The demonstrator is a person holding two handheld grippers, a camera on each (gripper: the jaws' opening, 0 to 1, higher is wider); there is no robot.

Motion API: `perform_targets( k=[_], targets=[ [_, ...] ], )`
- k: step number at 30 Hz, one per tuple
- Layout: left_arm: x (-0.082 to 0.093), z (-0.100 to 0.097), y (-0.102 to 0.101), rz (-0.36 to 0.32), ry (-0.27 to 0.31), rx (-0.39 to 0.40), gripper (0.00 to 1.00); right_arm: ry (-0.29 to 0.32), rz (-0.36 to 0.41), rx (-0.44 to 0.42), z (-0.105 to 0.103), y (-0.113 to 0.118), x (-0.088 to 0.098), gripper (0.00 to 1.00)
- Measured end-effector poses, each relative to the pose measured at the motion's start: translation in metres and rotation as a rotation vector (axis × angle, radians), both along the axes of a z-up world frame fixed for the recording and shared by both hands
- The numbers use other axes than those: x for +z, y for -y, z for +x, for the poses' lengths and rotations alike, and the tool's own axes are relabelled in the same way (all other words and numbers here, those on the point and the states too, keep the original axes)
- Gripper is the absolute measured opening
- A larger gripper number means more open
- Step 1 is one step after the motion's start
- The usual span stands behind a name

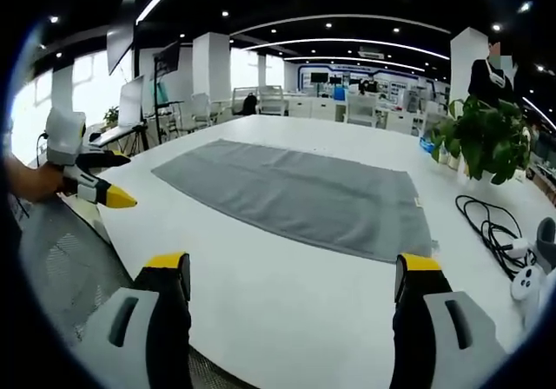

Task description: Fold the towel on the table until its edges align and the towel forms a compact rectangular stack.

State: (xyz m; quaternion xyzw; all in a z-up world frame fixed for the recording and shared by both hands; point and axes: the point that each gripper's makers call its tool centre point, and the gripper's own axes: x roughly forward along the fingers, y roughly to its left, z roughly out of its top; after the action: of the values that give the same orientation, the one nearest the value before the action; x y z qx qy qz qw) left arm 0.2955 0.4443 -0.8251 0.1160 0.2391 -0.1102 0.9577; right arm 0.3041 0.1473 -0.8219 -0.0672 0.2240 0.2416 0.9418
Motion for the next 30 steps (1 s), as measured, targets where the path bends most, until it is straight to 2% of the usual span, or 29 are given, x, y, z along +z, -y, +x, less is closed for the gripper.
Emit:
perform_targets(
  k=[7,15,22,30],
  targets=[
    [0.0050,0.0022,-0.0004,-0.035,0.026,-0.001,0.95,-0.012,-0.016,-0.016,0.0016,0.0024,-0.0032,0.99],
    [0.0030,0.0023,0.0015,-0.053,0.017,-0.009,0.95,-0.012,-0.025,-0.029,0.0035,0.0055,-0.0045,0.99],
    [-0.0012,0.0017,0.0030,-0.046,0.000,-0.018,0.95,-0.021,-0.019,-0.027,0.0031,0.0051,-0.0053,0.99],
    [0.0024,0.0025,-0.0007,-0.042,0.015,0.001,0.95,-0.010,-0.007,-0.011,0.0019,0.0029,-0.0012,0.99]
  ],
)
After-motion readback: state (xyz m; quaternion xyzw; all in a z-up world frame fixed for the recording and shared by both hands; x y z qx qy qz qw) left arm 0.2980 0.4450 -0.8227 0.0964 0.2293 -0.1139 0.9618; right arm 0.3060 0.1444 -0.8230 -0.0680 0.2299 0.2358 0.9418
